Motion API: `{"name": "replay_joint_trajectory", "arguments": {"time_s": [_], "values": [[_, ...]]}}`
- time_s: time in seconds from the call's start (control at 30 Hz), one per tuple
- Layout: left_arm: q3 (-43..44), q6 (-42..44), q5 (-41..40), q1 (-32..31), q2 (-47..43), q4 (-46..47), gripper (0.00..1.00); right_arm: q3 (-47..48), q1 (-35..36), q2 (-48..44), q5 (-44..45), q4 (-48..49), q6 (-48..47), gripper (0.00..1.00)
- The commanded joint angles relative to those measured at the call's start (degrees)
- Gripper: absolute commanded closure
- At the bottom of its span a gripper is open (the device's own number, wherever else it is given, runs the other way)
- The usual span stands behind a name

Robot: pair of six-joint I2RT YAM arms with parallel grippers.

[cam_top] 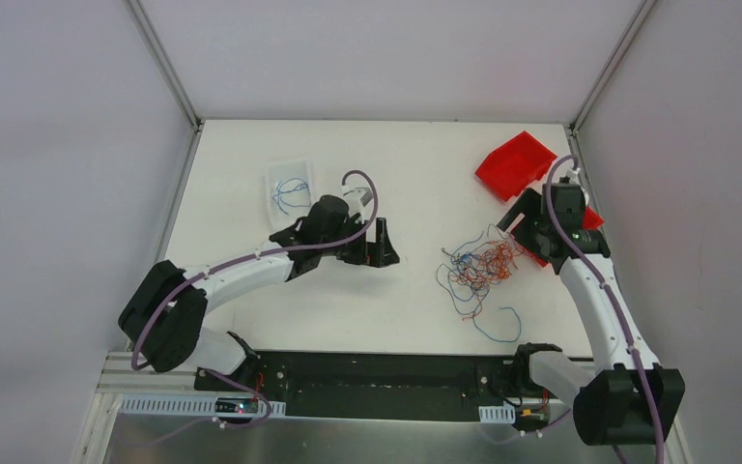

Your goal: Untangle the cables

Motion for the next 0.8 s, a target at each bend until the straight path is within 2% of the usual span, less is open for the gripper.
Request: {"name": "replay_joint_trajectory", "arguments": {"time_s": [0.0,0.2,0.4,0.5,0.63,0.77], "values": [[1.20,-1.85,-0.50,-4.51,3.36,7.69,0.01,-5.10,3.13,-4.50,-2.35,-1.87,5.52,0.19],[7.00,-1.78,0.71,-9.01,12.06,7.78,0.01,-11.96,3.68,-8.80,-7.18,-2.43,9.57,0.18],[12.60,-1.63,0.35,-11.66,19.61,6.31,0.01,-14.58,3.63,-13.39,-6.49,-3.44,10.45,0.16],[16.35,-1.63,0.56,-12.77,23.04,4.96,0.06,-14.94,3.70,-14.39,-7.21,-4.75,9.92,0.17],[20.83,-1.29,-1.39,-14.05,28.00,3.62,0.08,-16.01,3.69,-15.04,-6.70,-6.16,11.65,0.18],[25.86,-0.98,-1.76,-14.00,32.31,3.42,0.11,-19.10,3.66,-14.05,-6.68,-1.62,15.62,0.19]]}}
